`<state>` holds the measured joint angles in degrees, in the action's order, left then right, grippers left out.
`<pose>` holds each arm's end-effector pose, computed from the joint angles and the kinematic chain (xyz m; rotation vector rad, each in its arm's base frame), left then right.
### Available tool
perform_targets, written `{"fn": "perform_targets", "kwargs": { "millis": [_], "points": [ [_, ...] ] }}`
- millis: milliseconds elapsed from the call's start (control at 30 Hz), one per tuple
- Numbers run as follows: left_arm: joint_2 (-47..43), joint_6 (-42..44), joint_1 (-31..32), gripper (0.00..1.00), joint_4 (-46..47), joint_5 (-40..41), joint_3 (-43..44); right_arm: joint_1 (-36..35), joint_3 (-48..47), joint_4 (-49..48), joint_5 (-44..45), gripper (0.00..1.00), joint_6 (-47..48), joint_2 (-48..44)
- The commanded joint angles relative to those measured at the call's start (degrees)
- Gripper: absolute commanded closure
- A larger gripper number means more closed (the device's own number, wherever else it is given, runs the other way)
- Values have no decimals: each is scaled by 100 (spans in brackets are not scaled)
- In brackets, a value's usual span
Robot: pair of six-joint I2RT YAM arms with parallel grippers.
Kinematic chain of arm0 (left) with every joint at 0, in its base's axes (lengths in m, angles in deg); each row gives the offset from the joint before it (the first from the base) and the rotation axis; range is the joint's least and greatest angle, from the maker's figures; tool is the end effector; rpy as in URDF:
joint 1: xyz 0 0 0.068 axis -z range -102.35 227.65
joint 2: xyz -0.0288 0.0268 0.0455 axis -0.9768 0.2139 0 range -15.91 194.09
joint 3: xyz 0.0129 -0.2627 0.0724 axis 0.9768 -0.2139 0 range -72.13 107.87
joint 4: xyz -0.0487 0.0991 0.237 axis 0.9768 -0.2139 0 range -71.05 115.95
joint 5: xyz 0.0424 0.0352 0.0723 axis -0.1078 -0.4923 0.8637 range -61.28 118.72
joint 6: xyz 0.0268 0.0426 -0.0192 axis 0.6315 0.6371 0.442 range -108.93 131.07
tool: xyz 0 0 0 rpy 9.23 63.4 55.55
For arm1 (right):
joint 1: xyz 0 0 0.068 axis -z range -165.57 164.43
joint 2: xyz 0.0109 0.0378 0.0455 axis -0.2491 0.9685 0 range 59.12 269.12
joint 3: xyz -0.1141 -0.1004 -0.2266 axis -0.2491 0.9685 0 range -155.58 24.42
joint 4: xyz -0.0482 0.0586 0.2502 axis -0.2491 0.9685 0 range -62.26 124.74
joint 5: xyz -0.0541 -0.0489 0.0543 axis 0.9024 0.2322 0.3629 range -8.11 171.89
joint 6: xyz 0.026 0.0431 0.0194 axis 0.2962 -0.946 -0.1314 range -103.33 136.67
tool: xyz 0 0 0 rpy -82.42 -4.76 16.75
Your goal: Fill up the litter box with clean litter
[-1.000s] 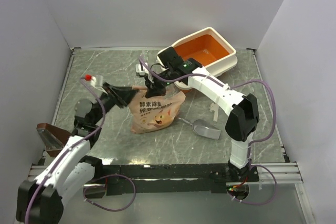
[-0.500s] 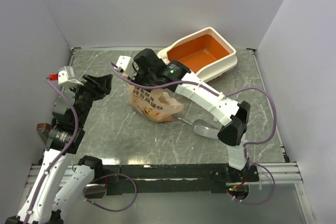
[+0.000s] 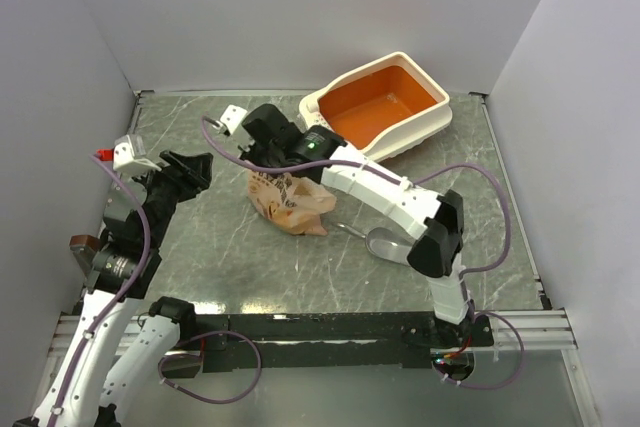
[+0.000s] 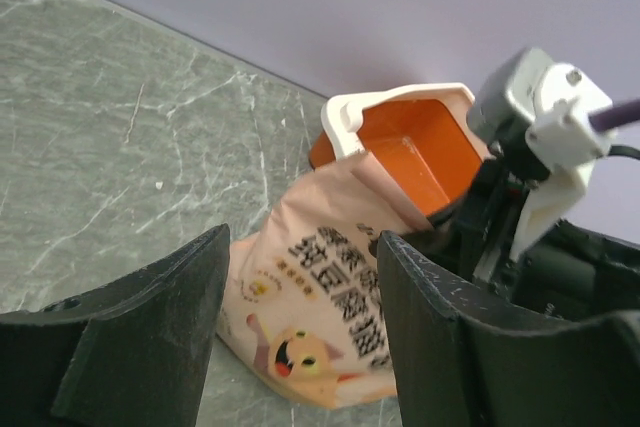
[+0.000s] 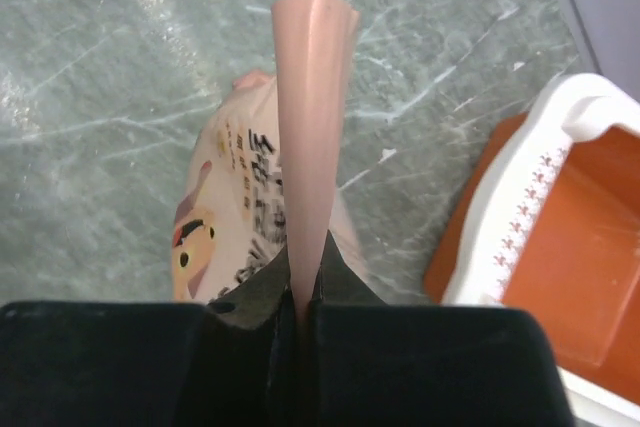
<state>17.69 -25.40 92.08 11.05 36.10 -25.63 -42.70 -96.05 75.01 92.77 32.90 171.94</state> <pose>0.1317 -0.0292 0.3690 -0.4121 1.5841 -0.5829 0.2452 0.3668 0.3794 -1.2634 1.8655 0.1690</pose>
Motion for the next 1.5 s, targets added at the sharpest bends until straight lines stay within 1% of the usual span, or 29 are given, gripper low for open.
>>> {"fn": "perform_targets", "kwargs": {
  "millis": [0,100,133,200,233,333,400,467,533,567,600,633,667,700,767,800,867,900,933,1033,1067,1133,1400,1467],
  "points": [
    [41,-1,15,34,-57,-70,-45,-36,-380,-992,108,100,-533,46],
    [41,34,7,34,-119,-87,-27,-36,-181,-1149,-23,100,-638,-83],
    [58,43,7,34,-128,-70,-10,-44,-83,-1315,-50,86,-647,-171],
    [76,52,15,34,-136,-87,-1,-45,119,-1421,-15,70,-639,-408],
    [93,43,15,34,-128,-87,8,-45,146,-1422,28,51,-630,-470],
    [146,35,7,34,-58,-149,26,-36,216,-1360,160,34,-621,-786],
    [208,35,15,34,4,-193,26,-27,557,-1456,327,28,-621,-1189],
    [278,26,7,34,39,-289,61,8,883,-1527,511,25,-568,-1506],
    [322,35,7,34,31,-368,122,87,1436,-1536,652,24,-586,-2016],
    [348,35,15,34,31,-395,140,140,1656,-1519,627,24,-612,-2200],
    [357,35,7,34,22,-430,149,297,2162,-1519,557,23,-656,-2620],
    [357,26,15,34,30,-482,166,368,2437,-1545,478,24,-769,-2842],
    [357,26,7,34,65,-526,175,464,3023,-1571,329,24,-814,-3288],
    [340,17,7,34,83,-527,184,639,3316,-1597,-3,24,-849,-3492],
    [331,8,7,34,118,-623,184,781,4026,-1624,-313,24,-946,-3984],
    [340,17,7,34,127,-667,193,938,4231,-1650,-697,23,-964,-4117],
    [348,8,7,34,118,-694,228,1036,4670,-1694,-1051,24,-981,-4285],
    [357,8,7,34,110,-694,228,1045,4786,-1720,-1218,25,-981,-4303],
    [366,8,7,34,110,-763,228,1045,4900,-1773,-1567,25,-868,-4320],
    [349,26,15,34,110,-790,175,1054,5234,-2115,-2104,26,-683,-4347],
    [348,26,7,34,101,-799,166,1045,5392,-2369,-2229,26,-613,-4347],
    [331,26,15,34,83,-808,140,1045,5472,-2476,-2448,25,-368,-4277],
    [208,122,15,33,-84,-755,43,1045,5534,-3091,-2704,24,248,-3679],
    [181,140,7,33,-101,-755,43,1054,5420,-3092,-2783,24,354,-3487]
  ]
}}
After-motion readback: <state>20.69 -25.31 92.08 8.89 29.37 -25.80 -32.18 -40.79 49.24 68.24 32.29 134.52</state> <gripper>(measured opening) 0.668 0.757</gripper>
